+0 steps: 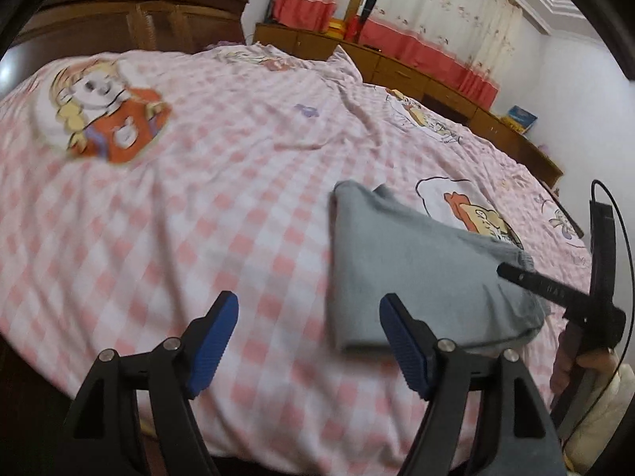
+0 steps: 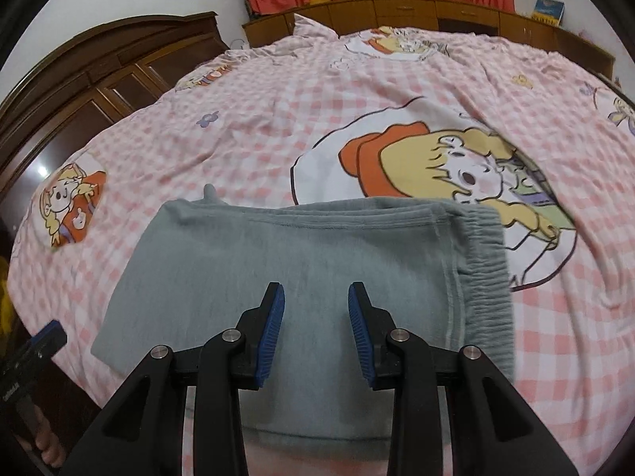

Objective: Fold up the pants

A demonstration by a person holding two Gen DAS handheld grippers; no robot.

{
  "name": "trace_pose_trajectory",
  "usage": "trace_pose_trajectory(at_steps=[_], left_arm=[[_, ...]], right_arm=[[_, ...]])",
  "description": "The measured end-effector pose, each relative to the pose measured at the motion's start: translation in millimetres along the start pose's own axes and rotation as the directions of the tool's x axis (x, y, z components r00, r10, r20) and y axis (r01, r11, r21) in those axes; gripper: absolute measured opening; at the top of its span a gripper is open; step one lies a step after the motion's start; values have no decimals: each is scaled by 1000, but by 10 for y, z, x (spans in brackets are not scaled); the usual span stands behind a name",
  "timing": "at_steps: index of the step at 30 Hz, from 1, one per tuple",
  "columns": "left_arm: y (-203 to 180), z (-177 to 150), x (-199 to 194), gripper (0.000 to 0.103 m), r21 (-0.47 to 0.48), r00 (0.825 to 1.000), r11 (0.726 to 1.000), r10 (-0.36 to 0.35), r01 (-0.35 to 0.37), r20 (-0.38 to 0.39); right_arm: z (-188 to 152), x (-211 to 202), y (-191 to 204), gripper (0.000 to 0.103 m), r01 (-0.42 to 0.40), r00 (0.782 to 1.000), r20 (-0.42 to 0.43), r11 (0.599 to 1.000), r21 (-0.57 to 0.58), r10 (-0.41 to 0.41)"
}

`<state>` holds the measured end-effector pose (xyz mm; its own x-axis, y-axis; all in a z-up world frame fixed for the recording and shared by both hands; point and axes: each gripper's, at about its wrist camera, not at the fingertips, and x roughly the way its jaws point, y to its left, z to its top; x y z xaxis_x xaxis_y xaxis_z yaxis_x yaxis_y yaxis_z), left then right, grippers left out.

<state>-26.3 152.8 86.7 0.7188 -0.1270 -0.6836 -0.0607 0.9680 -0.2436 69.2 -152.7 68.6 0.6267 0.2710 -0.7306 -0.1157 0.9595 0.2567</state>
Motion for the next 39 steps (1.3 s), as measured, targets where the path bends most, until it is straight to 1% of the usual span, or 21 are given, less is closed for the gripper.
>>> trace_pose_trajectory(at_steps=[2,5,8,10,12,13,14,17,20,22,26,28,30,31,33,36,38,39], left_arm=[[-122,116,127,77,28,1000,999,-27,27,-2],[-325,248,374,77,65,998,997,-46,48,-37],[-502,271,587,77,89,996,994,-64,69,-56],[-562,238,741,77,115,995,992,-45,55,-85],[-534,144,956,78,139,986,990,38,-16,-159],[-472,84,1008,78,128,986,992,22,-1,-163],[-435,59,993,78,119,989,993,-1,18,-147],[-416,10,942,78,150,990,988,-6,27,-142],[-395,-51,906,78,176,991,984,-18,42,-135],[-364,-67,879,78,169,990,984,-30,53,-137],[-305,-60,744,78,121,989,991,-38,56,-146],[-282,10,642,77,92,989,993,-60,73,-136],[-297,170,576,77,86,991,992,-82,91,-106],[-329,285,570,78,95,993,992,-81,89,-84],[-421,468,627,78,122,996,990,-63,71,-69],[-574,676,839,77,146,994,985,-80,89,-69],[-677,758,1058,60,141,994,986,-73,85,-82],[-702,777,1148,40,137,994,987,-77,88,-83]], right_arm=[[-13,44,10,34,10,1000,-11,1000,-3,-10],[-38,66,-7,34,29,999,-19,1000,-8,-29],[-61,93,-84,34,60,998,-26,998,-13,-60],[-85,142,-140,34,55,998,-37,998,-22,-56],[-117,179,-164,34,42,998,-38,998,-50,-44],[-133,186,-152,33,42,998,-37,996,-83,-45],[-151,183,-140,33,45,998,-37,993,-107,-49],[-212,146,-155,32,38,998,-33,989,-141,-44],[-258,95,-205,26,22,999,-39,983,-181,-30],[-300,35,-263,22,17,999,-42,980,-200,-26],[-349,-109,-376,22,-3,998,-59,985,-170,-7],[-283,-183,-364,22,7,999,-46,990,-144,-13],[-139,-275,-303,22,-5,1000,15,990,-142,7],[-66,-287,-275,23,-16,999,36,989,-145,22],[98,-253,-208,23,-21,997,69,987,-157,32],[227,-114,-214,23,9,997,83,989,-150,3],[279,37,-307,23,17,998,65,992,-128,-9],[296,141,-378,23,29,999,46,993,-111,-24]])
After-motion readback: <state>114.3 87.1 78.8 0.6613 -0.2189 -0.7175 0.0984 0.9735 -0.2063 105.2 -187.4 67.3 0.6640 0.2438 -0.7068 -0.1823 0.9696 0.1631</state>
